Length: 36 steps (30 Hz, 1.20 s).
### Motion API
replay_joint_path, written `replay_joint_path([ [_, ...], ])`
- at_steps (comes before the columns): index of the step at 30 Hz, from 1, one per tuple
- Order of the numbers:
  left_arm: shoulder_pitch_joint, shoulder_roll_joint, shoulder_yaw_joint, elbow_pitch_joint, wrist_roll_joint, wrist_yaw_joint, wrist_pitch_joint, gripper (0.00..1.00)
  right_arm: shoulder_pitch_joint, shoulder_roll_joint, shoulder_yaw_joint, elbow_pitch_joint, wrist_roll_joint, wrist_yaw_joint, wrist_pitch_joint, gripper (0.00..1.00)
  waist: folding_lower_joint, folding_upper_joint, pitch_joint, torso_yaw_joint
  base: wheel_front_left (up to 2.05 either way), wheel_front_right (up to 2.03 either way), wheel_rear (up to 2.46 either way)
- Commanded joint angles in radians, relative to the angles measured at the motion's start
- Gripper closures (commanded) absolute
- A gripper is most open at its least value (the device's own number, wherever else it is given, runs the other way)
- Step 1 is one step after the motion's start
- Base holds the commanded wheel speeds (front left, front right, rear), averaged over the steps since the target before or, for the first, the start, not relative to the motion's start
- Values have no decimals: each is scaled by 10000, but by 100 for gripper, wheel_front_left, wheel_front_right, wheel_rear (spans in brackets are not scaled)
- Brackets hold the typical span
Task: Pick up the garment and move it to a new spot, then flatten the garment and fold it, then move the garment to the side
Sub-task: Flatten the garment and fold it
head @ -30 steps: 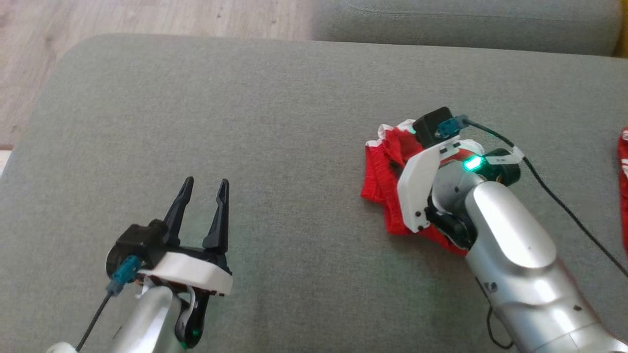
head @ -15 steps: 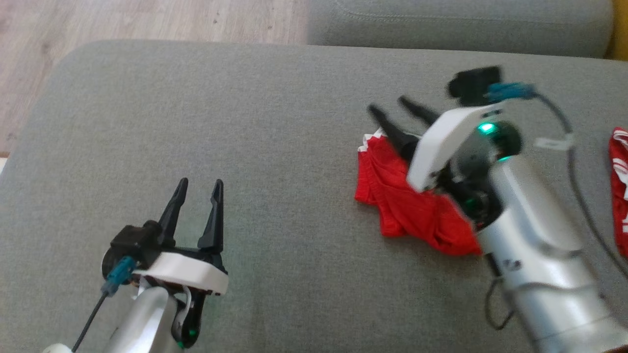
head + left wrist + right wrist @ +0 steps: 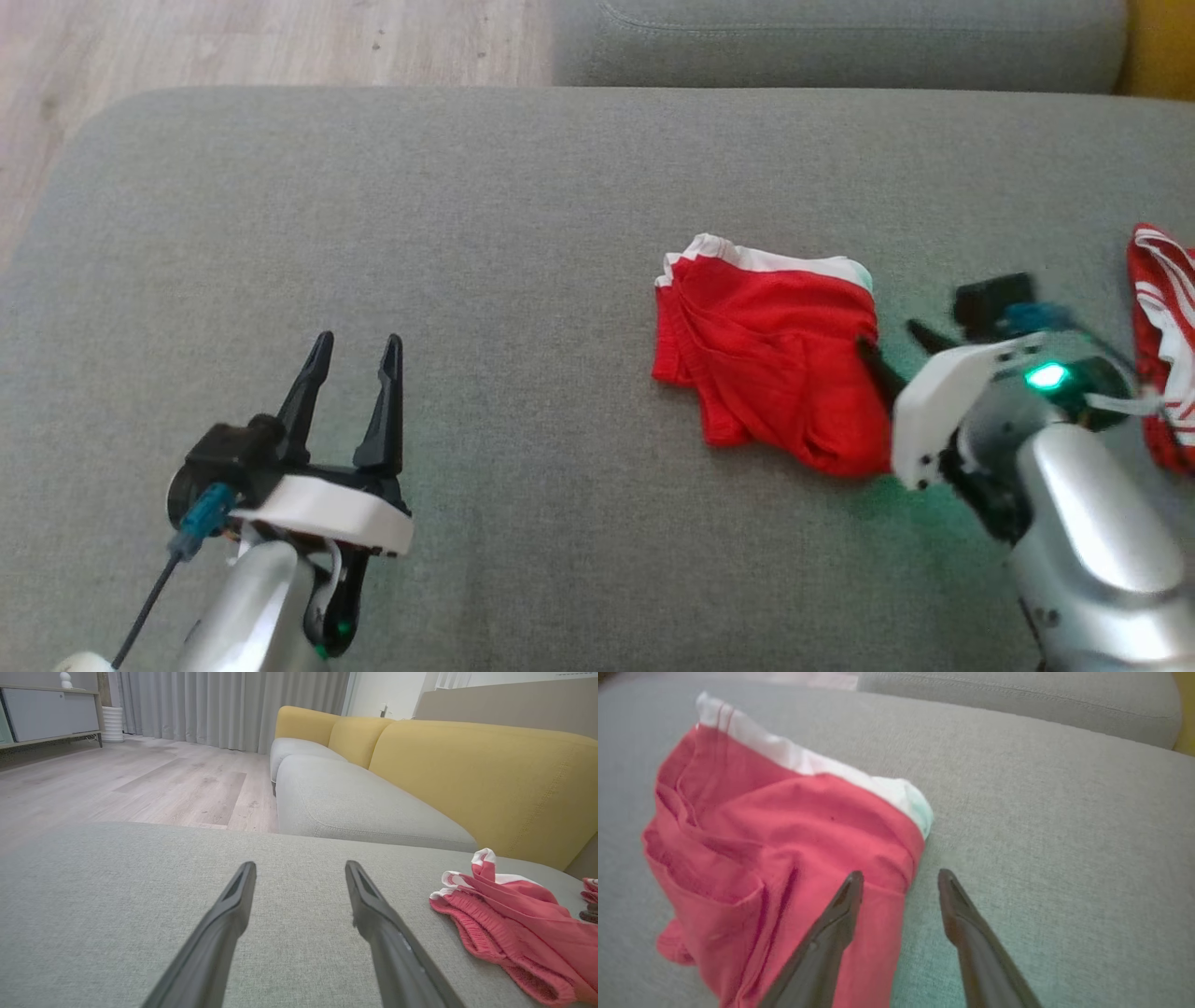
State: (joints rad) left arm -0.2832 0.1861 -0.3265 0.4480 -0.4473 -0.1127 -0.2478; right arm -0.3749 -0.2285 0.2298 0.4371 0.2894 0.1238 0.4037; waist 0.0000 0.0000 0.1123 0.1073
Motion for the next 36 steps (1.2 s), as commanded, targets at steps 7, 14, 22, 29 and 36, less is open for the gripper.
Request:
replay_joint_path([
  [7, -685, 344, 289, -414, 72, 123, -8, 0, -486, 593, 2141, -172, -893, 69, -137, 100, 0, 0, 111, -190, 0, 0, 0],
  [14, -548, 380, 308, -411, -47, 167, -15, 0, -114, 1006, 4284, -1255, 1135, 69, 439, 100, 0, 0, 27, -278, 0, 0, 0],
  [22, -238, 535, 563, -478, -203, 360, -47, 0, 320, 730, 4534, -3183, 3098, 69, 168, 0, 0, 0, -245, -549, 0, 0, 0],
  [29, 295, 619, 786, -578, -330, 522, -86, 0, 1264, 763, 1575, -4014, 2169, 69, -1980, 0, 0, 0, -709, -916, 0, 0, 0],
  [36, 670, 745, 920, -750, -407, 644, -97, 0, 2124, 860, -869, -3722, 476, 69, -3119, 0, 0, 0, -1101, -1197, 0, 0, 0],
])
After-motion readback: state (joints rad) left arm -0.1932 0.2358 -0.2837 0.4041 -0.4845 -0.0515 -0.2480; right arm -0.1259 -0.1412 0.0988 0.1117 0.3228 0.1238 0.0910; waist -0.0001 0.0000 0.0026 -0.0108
